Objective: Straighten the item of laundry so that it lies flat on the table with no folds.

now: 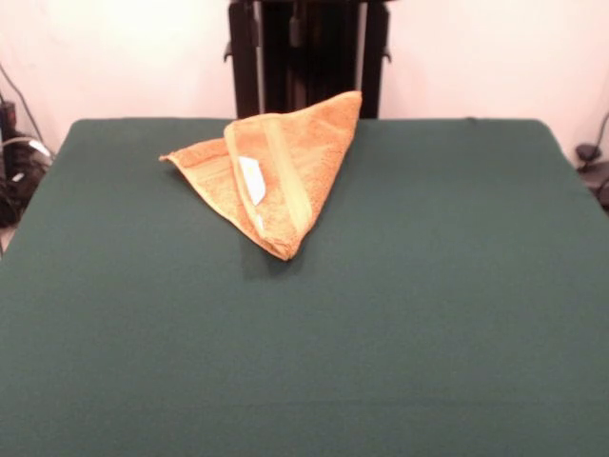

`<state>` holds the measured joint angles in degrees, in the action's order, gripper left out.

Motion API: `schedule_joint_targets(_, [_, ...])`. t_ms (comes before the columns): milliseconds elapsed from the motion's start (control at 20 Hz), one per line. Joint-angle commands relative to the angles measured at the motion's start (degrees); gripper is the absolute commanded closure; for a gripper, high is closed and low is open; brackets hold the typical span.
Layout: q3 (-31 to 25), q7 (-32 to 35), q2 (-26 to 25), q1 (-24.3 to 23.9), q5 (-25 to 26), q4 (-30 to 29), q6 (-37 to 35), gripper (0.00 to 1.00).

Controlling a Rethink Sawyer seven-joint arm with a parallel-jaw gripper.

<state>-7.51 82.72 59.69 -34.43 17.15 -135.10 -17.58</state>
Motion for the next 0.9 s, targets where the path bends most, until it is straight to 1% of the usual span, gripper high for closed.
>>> schedule_joint_targets(50, [-14.4,-8.2,-8.6,-2.3,4.2,8.6,-5.7,0.00])
schedule_joint_targets(250, [-17.1,-7.9,-11.4,-4.0,6.2,10.4,-5.9,0.00])
schedule_joint_targets(550, [-20.4,-9.4,-15.0,-6.0,8.2,14.4,-10.5,0.00])
schedule_joint_targets(900, [-22.3,-8.6,-22.1,-8.0,13.7,17.7,-6.8,0.00])
